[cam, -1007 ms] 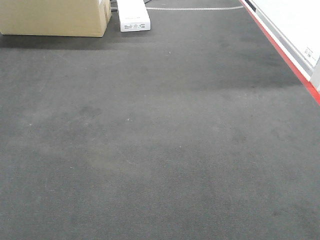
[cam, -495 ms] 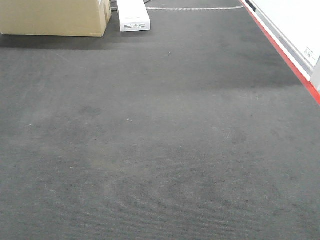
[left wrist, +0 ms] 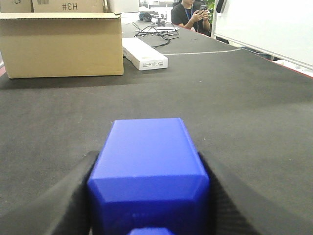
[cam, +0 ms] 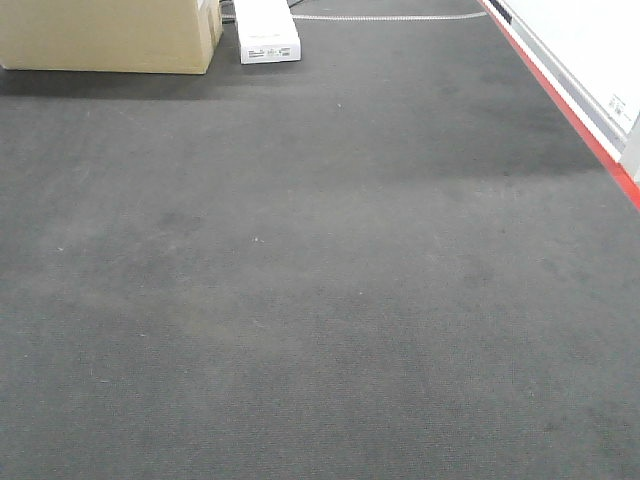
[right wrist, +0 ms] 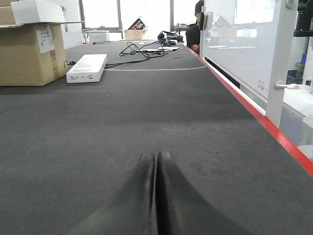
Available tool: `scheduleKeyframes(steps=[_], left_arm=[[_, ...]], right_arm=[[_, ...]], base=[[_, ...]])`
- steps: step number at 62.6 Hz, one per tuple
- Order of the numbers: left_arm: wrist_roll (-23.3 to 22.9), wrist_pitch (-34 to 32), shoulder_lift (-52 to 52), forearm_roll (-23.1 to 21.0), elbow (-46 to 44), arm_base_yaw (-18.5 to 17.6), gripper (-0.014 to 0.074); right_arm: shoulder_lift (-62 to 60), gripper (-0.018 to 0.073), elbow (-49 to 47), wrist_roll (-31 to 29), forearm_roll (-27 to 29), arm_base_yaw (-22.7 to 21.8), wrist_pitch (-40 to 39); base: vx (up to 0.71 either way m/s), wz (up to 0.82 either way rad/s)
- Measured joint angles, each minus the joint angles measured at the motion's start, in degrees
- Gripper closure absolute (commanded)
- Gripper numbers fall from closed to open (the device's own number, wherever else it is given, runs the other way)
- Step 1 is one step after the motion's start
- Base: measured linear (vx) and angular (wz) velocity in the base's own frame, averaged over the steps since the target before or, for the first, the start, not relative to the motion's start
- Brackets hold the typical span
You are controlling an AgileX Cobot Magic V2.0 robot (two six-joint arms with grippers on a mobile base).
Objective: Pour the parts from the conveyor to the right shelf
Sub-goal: 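Hold the blue block in the left gripper and turn away from the conveyor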
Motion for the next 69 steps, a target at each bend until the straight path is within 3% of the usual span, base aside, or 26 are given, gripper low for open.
scheduleKeyframes(steps=[28,69], left_arm=[[0.0,-0.1,0.0,0.0,0.0,0.0,0.0603],[0.1,-0.1,0.0,-0.1,0.0,0.0,0.0603]], right_arm=[[0.0,0.0568,0.0,0.0,0.0,0.0,0.0],[0.0,0.0568,0.0,0.0,0.0,0.0,0.0]], base=[[-0.07,-0.02],[-0.37,0.1]])
